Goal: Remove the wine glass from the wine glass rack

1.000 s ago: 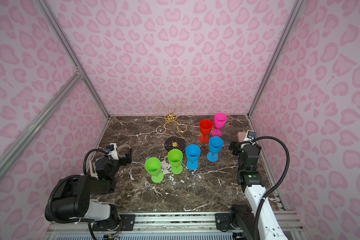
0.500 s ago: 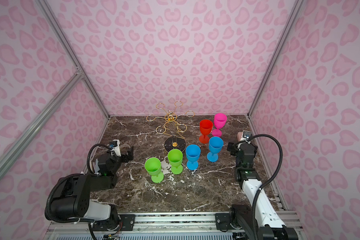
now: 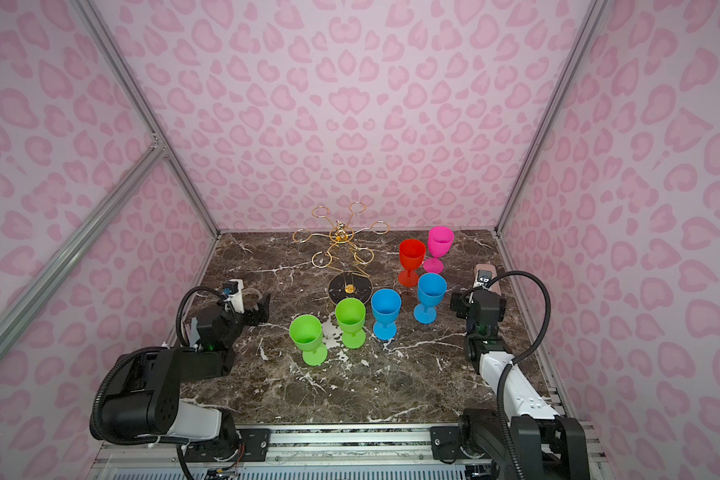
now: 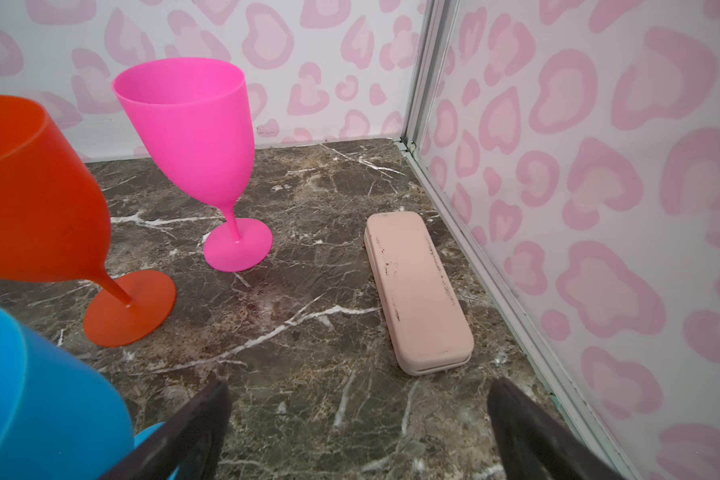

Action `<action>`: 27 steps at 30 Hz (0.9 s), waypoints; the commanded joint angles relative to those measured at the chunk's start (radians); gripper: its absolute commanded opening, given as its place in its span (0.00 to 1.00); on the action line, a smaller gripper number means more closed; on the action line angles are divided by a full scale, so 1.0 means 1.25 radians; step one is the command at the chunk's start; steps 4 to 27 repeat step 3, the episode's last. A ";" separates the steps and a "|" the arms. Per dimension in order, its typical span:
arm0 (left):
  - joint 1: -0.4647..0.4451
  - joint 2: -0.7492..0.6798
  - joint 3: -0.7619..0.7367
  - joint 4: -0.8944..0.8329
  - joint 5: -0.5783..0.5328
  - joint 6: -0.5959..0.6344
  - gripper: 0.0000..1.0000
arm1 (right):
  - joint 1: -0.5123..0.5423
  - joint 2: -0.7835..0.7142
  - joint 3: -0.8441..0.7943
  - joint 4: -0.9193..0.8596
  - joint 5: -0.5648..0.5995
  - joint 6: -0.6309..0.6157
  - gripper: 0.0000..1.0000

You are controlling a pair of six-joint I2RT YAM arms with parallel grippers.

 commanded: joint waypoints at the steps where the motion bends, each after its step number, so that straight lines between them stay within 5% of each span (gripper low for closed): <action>1: 0.000 0.003 0.009 0.007 0.009 0.006 0.97 | 0.000 0.019 -0.014 0.069 -0.012 0.002 0.98; 27: -0.001 0.001 0.008 0.010 0.000 0.002 0.97 | 0.000 0.033 -0.015 0.075 -0.016 0.004 0.98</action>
